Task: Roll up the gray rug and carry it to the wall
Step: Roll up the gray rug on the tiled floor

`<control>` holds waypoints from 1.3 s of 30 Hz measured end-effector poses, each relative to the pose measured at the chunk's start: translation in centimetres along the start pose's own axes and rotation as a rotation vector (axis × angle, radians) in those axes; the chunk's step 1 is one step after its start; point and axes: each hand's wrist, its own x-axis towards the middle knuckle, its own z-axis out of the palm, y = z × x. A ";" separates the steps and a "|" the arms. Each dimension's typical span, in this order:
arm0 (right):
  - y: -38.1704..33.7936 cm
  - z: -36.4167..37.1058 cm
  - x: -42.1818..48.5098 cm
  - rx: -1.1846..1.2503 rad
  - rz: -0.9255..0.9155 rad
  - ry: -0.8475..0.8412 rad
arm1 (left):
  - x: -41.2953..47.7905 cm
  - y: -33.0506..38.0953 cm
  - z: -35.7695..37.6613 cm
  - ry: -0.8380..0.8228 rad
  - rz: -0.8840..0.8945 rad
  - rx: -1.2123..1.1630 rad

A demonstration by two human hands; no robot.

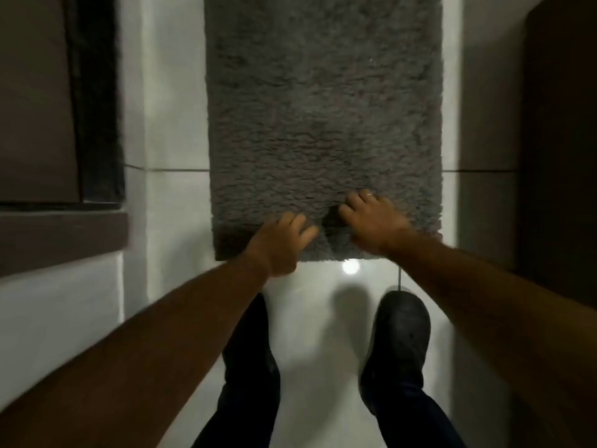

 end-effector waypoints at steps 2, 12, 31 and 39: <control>-0.4 2.7 0.9 -0.068 0.012 -0.002 | 1.2 0.9 2.9 -0.132 -0.088 0.076; 0.2 7.4 -0.8 -0.125 -0.050 0.043 | 3.3 1.5 6.3 -0.147 -0.216 0.038; 3.4 4.3 3.9 -0.001 0.171 0.296 | 4.6 -4.1 3.7 0.192 -0.196 0.040; 4.9 4.8 3.5 0.012 0.058 0.223 | 5.4 -5.5 2.8 0.216 -0.149 0.002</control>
